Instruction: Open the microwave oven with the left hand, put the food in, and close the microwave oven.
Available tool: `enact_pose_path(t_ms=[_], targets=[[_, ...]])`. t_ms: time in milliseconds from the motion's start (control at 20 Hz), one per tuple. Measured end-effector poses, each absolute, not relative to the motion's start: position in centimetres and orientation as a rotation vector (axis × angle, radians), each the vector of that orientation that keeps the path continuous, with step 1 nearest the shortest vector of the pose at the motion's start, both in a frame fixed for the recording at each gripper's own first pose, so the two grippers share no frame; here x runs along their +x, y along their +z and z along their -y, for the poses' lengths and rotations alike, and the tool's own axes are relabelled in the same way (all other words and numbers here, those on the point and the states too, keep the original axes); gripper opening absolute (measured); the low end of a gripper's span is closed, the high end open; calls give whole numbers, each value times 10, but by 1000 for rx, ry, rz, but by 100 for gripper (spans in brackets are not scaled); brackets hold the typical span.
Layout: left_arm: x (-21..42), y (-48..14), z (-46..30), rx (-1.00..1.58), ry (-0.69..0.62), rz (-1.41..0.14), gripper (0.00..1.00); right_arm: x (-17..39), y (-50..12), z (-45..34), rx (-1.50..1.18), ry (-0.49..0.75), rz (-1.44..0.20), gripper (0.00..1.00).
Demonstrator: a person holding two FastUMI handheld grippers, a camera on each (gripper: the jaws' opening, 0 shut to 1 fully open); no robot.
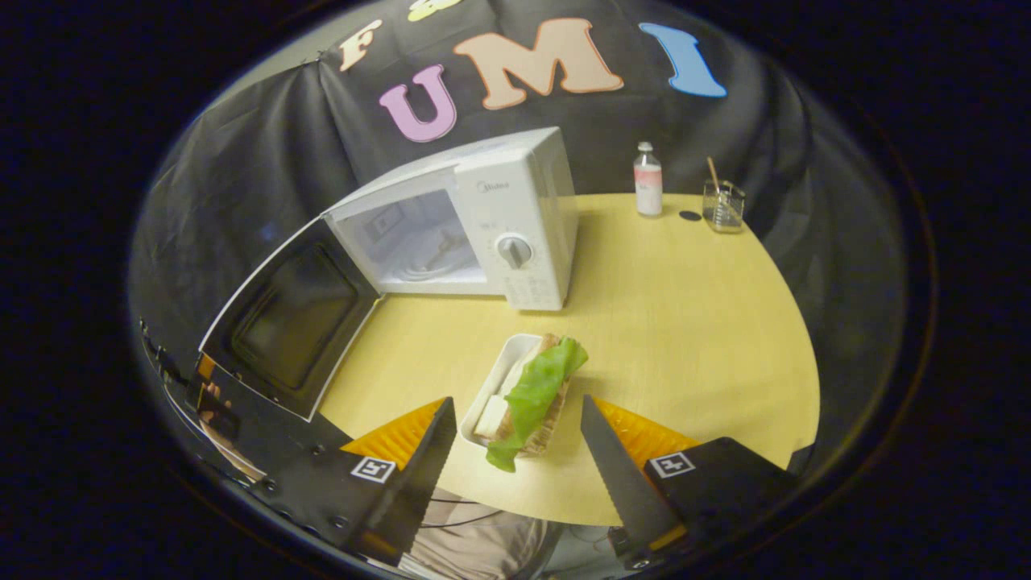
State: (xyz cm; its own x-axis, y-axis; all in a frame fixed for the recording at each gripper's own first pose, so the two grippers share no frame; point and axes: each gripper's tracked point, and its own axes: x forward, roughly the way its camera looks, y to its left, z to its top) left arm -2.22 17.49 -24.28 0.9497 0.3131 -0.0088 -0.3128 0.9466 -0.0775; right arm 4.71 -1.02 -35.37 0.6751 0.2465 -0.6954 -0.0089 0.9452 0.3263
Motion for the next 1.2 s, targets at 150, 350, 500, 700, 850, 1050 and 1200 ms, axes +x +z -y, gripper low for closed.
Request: enact_pose_path(t_ms=[150, 350, 500, 700, 850, 1050, 1200], targets=[[-20, -246, -187, -62, 345, 8, 98, 54, -369, 10, 375, 149, -877, 99], [-21, -247, -199, -36, 366, -5, 98, 63, -392, 9, 409, 138, -933, 88], [-21, -247, -204, -40, 381, 3, 97, 65, -409, -1, 483, 125, -979, 87], [-16, -246, -201, -57, 381, 4, 98, 67, -410, -7, 593, 112, -979, 48], [-19, -245, -199, -46, 378, 6, 97, 68, -408, -8, 642, 73, -936, 41], [-23, -240, -193, -47, 361, 25, 98, 66, -388, -3, 574, 27, -786, 40], [-28, -240, -193, -30, 361, 22, 98, 65, -355, -3, 512, -9, -613, 40]])
